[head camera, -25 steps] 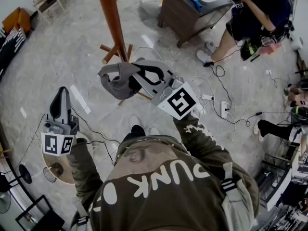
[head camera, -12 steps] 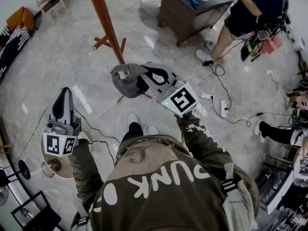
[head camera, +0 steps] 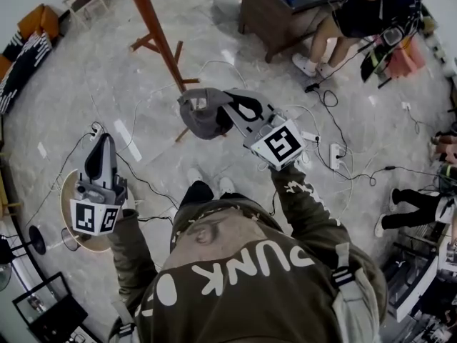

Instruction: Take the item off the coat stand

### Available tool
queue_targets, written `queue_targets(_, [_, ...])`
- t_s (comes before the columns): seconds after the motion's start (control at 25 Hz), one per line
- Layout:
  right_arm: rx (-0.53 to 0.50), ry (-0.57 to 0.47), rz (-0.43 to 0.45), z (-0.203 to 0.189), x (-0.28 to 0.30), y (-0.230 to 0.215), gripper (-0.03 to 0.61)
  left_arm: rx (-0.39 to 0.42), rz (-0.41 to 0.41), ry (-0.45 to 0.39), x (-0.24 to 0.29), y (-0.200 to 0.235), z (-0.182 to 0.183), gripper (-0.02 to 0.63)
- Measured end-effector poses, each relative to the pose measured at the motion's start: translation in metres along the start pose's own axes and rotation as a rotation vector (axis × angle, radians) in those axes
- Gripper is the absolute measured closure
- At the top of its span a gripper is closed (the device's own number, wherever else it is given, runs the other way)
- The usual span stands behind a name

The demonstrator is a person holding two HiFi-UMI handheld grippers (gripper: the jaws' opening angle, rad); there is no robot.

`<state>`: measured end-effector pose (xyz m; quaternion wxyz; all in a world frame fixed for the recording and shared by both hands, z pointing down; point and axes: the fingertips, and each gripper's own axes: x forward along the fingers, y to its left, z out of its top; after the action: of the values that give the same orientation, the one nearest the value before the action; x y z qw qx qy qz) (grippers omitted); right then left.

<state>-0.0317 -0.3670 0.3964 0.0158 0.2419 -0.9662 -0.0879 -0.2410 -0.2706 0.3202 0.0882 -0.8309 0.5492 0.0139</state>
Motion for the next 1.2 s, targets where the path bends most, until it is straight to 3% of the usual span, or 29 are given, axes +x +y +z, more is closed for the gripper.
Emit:
queue_targets(0.52, [-0.003, 0.003, -0.118, 0.023, -0.033, 0.005, 0.549, -0.004, -0.076, -0.054, -0.013, 0.003, 0.020, 0.609])
queue_targets(1.2, [-0.022, 0.016, -0.145, 0.031, -0.035, 0.019, 0.549, -0.008, -0.092, -0.059, -0.029, 0.016, 0.023, 0.609])
